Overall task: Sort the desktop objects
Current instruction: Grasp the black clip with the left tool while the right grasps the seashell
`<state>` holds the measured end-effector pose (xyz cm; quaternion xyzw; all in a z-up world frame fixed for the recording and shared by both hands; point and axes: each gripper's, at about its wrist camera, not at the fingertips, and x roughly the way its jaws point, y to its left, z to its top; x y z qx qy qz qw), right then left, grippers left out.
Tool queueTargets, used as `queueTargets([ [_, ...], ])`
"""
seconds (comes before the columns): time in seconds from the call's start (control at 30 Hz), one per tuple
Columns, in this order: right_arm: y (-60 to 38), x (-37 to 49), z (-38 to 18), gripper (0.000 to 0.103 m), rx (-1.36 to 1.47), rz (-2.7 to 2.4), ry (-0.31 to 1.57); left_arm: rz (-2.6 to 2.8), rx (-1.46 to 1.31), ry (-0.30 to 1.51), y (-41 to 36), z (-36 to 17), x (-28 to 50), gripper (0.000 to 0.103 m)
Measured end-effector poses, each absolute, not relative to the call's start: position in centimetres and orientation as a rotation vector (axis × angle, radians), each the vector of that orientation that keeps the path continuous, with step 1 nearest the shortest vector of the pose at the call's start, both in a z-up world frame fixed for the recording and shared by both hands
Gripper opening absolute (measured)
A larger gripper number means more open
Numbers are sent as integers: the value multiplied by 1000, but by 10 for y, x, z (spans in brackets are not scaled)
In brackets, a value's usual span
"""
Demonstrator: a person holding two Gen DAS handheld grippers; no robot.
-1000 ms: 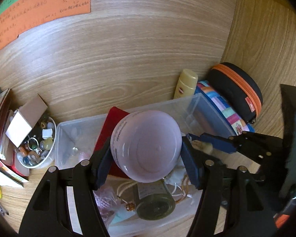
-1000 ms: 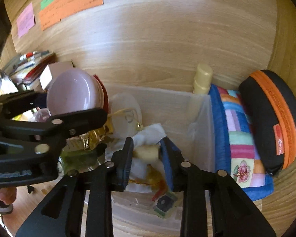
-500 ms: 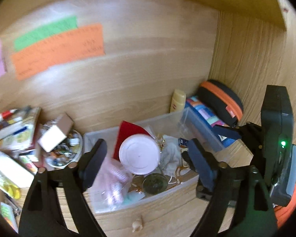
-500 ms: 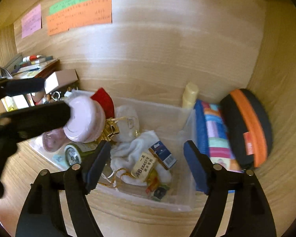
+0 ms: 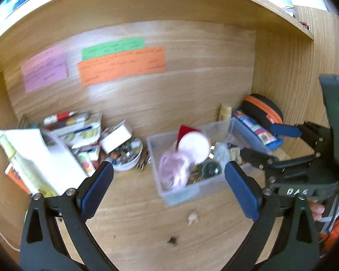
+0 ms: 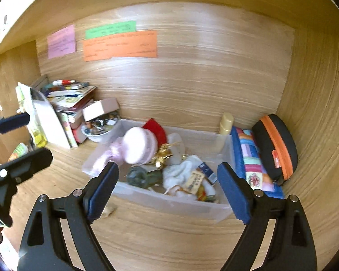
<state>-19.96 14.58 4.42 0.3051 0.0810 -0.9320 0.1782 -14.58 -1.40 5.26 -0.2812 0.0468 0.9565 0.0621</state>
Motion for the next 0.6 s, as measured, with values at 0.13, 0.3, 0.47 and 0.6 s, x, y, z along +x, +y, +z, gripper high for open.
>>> queueTargets([
  [0.13,134,-184,37,87,877,-2601,235,2912,-905,139,-31,37,-131,100],
  [0.3,119,-167,21,87,884,-2583,302,2907,-1008,125,-49,9,-122,100],
  [0.47,104,-161,-6,87,944,-2529,329,2872,-1115,71,-59,-26,-119,100],
  [0.6,92,-165,-32,87,1021,-2489,358,2827,-1200,67,-61,-52,-118,100],
])
